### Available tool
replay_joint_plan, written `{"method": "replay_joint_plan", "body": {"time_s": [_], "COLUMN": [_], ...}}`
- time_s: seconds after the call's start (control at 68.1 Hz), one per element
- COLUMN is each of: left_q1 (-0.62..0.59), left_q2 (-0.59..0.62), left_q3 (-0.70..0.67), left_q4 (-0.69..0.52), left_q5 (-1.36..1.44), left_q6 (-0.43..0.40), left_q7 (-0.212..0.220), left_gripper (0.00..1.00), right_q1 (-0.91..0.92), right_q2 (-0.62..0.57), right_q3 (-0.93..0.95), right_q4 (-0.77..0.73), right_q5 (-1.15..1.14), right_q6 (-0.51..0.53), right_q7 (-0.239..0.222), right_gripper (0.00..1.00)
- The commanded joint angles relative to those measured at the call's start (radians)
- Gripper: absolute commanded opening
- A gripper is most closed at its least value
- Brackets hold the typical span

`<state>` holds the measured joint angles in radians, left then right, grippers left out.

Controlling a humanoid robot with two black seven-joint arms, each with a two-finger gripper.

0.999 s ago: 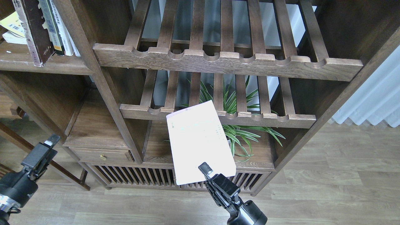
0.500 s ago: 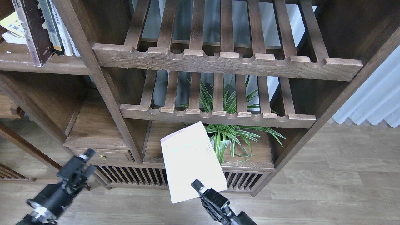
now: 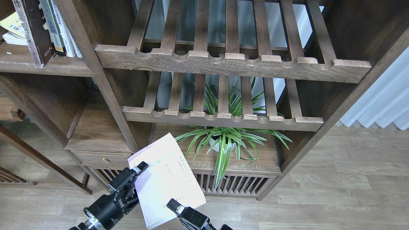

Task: Organize books on shelf
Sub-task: 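Bring the left gripper to the white book and grasp it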

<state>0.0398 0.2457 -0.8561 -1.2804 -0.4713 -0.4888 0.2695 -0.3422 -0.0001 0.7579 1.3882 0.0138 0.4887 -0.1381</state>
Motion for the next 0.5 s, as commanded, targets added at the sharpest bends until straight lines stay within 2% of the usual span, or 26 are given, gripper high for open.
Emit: {"method": "replay_joint_plan", "body": {"time_s": [0.0,0.191,0.294,0.367,0.485], "left_q1": [0.000,0.003,0.002,0.000,-0.005], "left_q2": [-0.009,-0.023,-0.040,-0.051,-0.059], "left_q3": [0.003,0.025,0.035,0.035,0.037], "left_q4": [0.000,-0.004,-0.008,-0.010,-0.013], "left_q5": [0.002,0.000,0.000,0.000,0.000], "left_q6": [0.000,0.000,0.000,0.000,0.000], "left_q7": [-0.001,-0.001,-0.001,-0.004,-0.023], "left_gripper": [0.93,0.70,0.52,0.32,0.17], "right_q1": [-0.003,-0.008,-0.009,-0.012,-0.012], "right_q2": [0.000,0.000,0.000,0.000,0.000], "right_q3": [-0.002,-0.002,0.001,0.003,0.003], "right_q4": [0.000,0.000,0.000,0.000,-0.001], "right_q5": [-0.003,-0.003,-0.003,-0.003,-0.005], "right_q6": [0.000,0.000,0.000,0.000,0.000], "right_q7": [-0.002,-0.002,-0.002,-0.002,-0.002], "right_gripper": [0.08,0.08,0.08,0.09,0.10]}}
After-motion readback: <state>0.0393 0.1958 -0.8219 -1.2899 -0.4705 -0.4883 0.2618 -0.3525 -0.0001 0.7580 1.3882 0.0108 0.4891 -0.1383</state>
